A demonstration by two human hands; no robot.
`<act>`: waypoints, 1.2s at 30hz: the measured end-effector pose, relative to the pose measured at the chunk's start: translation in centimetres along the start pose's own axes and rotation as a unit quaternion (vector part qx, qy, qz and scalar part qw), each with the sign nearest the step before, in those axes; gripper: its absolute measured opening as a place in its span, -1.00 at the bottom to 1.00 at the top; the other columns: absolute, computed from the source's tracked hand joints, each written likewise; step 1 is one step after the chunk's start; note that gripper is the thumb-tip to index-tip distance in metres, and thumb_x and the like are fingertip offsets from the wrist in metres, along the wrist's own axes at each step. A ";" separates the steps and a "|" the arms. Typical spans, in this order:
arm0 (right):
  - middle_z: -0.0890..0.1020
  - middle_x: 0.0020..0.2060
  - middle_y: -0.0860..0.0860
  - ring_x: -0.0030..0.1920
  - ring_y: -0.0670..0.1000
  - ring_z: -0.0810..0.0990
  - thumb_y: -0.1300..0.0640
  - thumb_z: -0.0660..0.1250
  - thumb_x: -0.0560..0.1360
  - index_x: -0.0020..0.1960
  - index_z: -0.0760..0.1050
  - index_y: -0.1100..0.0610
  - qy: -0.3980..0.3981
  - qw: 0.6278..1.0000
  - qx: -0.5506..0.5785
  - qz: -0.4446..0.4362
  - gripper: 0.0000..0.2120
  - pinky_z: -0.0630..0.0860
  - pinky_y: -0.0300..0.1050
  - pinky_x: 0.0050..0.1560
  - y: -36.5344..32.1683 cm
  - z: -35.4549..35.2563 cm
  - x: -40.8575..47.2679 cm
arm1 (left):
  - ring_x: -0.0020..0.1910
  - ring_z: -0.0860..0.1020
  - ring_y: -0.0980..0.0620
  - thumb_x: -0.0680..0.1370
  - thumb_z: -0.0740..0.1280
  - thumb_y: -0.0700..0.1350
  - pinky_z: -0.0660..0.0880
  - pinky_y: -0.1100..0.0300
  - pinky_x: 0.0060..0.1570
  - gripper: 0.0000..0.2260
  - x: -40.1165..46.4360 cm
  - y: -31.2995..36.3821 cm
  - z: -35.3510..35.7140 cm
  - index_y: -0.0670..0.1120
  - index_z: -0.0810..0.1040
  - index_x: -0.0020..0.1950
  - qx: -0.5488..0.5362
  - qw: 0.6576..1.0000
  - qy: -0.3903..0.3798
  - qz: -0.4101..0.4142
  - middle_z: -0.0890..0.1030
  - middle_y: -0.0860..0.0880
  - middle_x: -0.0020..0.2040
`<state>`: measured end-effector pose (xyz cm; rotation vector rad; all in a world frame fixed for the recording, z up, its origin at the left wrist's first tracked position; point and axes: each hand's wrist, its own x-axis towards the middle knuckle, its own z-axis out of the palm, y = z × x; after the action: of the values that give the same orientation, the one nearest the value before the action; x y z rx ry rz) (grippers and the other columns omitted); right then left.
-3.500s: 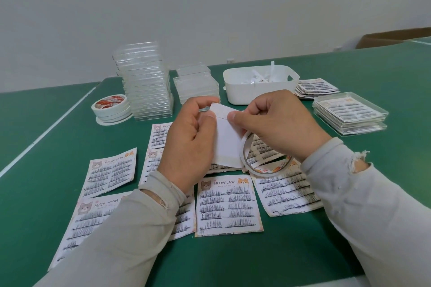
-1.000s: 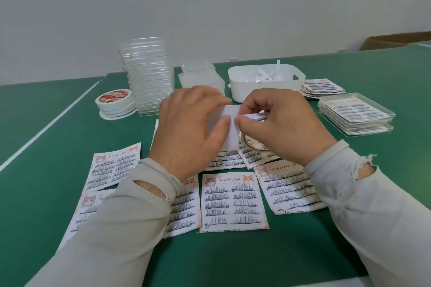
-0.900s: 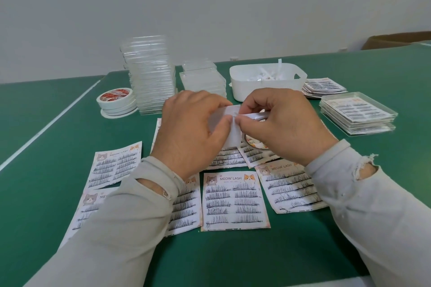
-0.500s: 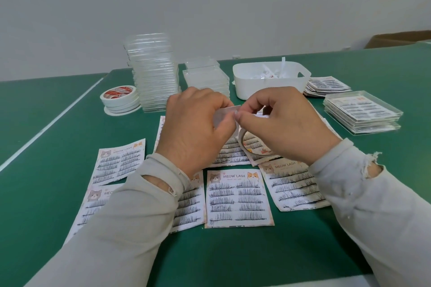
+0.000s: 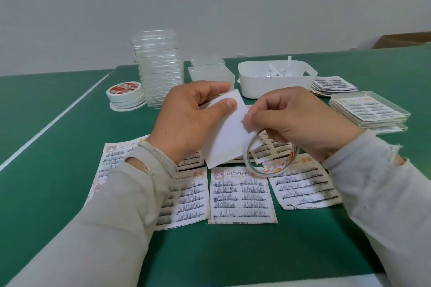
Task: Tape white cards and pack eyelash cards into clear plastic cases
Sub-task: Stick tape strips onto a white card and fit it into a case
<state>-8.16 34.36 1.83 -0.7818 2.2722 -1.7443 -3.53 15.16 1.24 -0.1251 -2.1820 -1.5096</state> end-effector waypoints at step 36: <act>0.72 -0.36 -0.05 -0.36 -0.06 0.65 0.16 0.51 0.45 -0.27 0.70 0.09 0.225 0.971 -0.067 -0.042 -0.89 0.63 -0.18 -0.23 2.2 -0.9 1.5 | -0.24 0.67 0.13 0.63 0.26 -0.37 0.67 0.18 -0.10 -0.68 -1.2 -0.9 2.4 -0.01 0.70 0.06 -0.176 0.978 0.000 -0.112 0.66 0.09 -0.17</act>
<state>-10.53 34.77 0.35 -0.5513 2.7054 -1.9903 -3.63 17.21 -0.74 0.0060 -1.9589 -2.0132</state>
